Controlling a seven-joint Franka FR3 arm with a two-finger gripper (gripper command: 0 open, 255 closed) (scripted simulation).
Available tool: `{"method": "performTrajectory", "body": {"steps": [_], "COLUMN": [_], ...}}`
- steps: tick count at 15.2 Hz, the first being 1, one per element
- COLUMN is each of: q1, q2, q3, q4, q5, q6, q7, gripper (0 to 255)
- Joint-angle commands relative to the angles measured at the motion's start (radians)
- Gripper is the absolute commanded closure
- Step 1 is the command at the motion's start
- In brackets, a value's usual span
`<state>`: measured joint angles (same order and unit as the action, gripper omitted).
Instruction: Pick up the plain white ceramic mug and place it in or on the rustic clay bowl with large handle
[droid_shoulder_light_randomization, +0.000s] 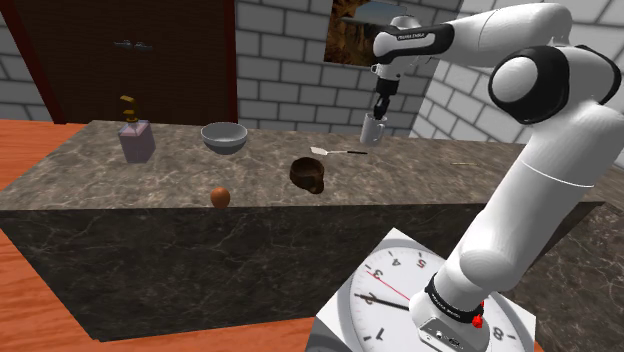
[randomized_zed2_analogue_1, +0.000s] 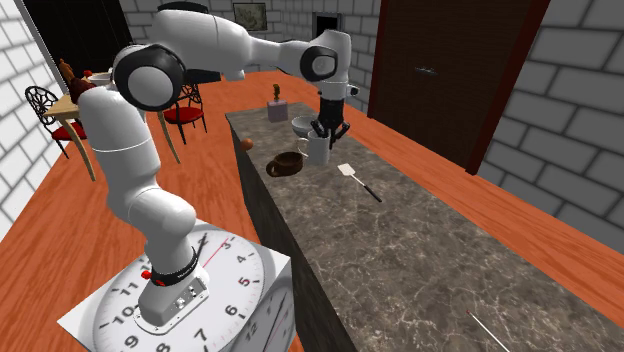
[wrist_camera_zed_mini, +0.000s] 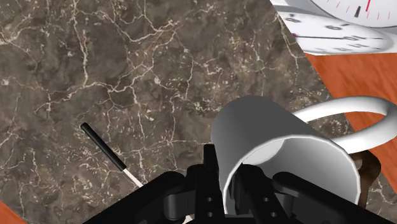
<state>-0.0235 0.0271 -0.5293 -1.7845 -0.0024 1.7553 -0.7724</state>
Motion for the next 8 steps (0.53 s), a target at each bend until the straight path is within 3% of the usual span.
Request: {"method": "performTrajectory", "body": {"steps": [1,8], "q1": [0.025,0.109], "q2": [-0.019,-0.041], "q3": [0.023,0.108], "q4": [-0.015,-0.018], "q5": [-0.007,-0.008], "q6": [-0.002,-0.020], "q7": [0.050,0.219], "gripper": [255,255]}}
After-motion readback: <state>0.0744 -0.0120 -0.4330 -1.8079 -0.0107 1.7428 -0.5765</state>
